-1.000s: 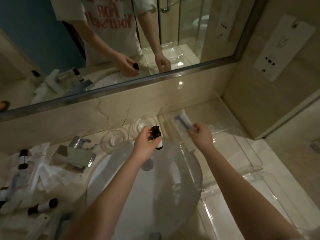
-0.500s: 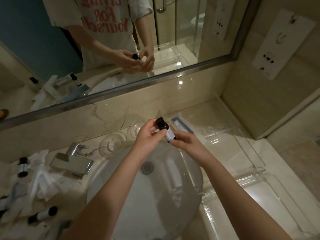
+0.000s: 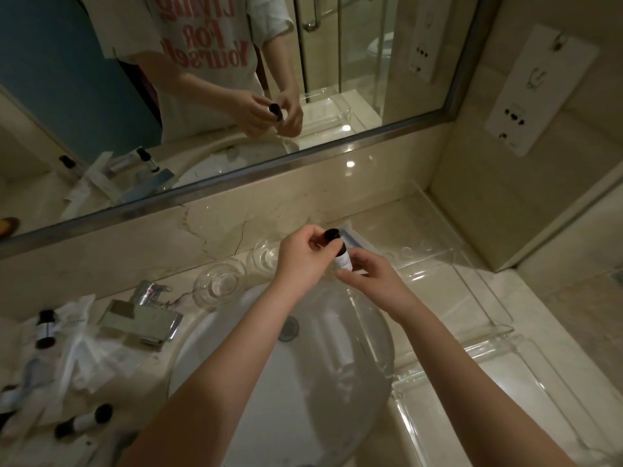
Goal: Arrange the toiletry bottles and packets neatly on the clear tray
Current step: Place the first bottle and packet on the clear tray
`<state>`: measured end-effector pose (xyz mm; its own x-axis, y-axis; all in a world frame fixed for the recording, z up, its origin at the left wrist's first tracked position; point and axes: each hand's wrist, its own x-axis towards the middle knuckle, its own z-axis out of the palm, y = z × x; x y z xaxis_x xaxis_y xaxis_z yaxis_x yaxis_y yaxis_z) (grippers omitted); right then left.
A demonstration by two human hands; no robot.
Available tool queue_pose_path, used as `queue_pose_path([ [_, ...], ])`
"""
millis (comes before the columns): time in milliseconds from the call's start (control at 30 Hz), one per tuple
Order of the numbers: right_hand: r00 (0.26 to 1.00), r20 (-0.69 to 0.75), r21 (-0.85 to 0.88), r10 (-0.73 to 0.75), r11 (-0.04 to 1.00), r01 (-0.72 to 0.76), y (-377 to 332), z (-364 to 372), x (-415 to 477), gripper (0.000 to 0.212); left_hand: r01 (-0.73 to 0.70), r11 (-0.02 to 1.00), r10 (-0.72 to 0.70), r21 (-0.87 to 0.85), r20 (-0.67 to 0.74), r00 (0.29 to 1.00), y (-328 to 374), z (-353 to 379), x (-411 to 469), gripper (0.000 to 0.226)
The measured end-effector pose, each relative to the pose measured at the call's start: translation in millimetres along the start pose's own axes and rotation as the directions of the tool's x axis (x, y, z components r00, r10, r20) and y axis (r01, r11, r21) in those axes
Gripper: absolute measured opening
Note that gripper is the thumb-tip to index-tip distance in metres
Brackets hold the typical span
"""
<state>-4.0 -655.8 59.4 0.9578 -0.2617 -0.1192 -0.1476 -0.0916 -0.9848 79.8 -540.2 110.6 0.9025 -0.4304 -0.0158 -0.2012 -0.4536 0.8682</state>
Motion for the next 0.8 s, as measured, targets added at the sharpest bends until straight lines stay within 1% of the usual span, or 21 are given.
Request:
queue_pose_path([
  [100, 0.985, -0.141, -0.224, -0.096, 0.973, 0.063, 1, -1, 7, 0.015, -0.039, 0.995, 0.037, 0.09, 0.016, 0.999, 3, 12, 5, 0.012],
  [167, 0.976, -0.169, -0.387, -0.136, 0.92, 0.062, 5, -9, 13, 0.018, -0.039, 0.995, 0.035, 0.087, 0.05, 0.998, 2, 17, 12, 0.01],
  [200, 0.975, -0.171, -0.439, -0.143, 0.897, 0.054, 8, -14, 16, 0.019, -0.033, 0.997, 0.028, 0.072, 0.065, 0.997, 0, 20, 15, 0.013],
  [233, 0.974, -0.183, -0.452, -0.135, 0.891, 0.038, 11, -19, 19, 0.02, -0.018, 0.998, 0.014, 0.06, 0.073, 0.997, -3, 23, 19, 0.019],
  [300, 0.966, -0.248, -0.411, -0.068, 0.91, -0.042, 15, -32, 27, 0.025, 0.023, 0.993, -0.033, 0.113, 0.086, 0.996, -13, 29, 29, 0.032],
  [367, 0.938, -0.344, -0.361, 0.045, 0.915, -0.177, 21, -50, 39, 0.032, 0.05, 0.966, -0.084, 0.255, 0.124, 0.989, -29, 39, 41, 0.045],
  [433, 0.894, -0.432, -0.295, 0.114, 0.919, -0.26, 28, -71, 54, 0.033, 0.044, 0.919, -0.135, 0.392, 0.208, 0.969, -40, 52, 49, 0.058],
  [500, 0.862, -0.489, -0.256, 0.133, 0.923, -0.287, 32, -92, 71, 0.026, 0.01, 0.866, -0.161, 0.5, 0.26, 0.952, -45, 66, 54, 0.066],
  [533, 0.852, -0.506, -0.25, 0.139, 0.921, -0.298, 33, -101, 80, 0.021, -0.017, 0.843, -0.152, 0.537, 0.268, 0.951, -46, 73, 56, 0.068],
  [600, 0.843, -0.513, -0.21, 0.162, 0.929, -0.306, 34, -118, 97, 0.013, -0.08, 0.812, -0.095, 0.578, 0.266, 0.959, -49, 82, 60, 0.068],
  [667, 0.85, -0.501, -0.182, 0.164, 0.94, -0.289, 32, -129, 112, 0.012, -0.151, 0.779, -0.04, 0.608, 0.289, 0.957, -51, 86, 64, 0.068],
  [733, 0.849, -0.505, -0.219, 0.154, 0.929, -0.299, 28, -135, 122, 0.007, -0.203, 0.75, -0.013, 0.63, 0.32, 0.947, -54, 87, 67, 0.067],
  [800, 0.851, -0.511, -0.256, 0.119, 0.924, -0.283, 29, -138, 131, 0.008, -0.211, 0.742, -0.004, 0.636, 0.319, 0.948, -56, 88, 68, 0.068],
])
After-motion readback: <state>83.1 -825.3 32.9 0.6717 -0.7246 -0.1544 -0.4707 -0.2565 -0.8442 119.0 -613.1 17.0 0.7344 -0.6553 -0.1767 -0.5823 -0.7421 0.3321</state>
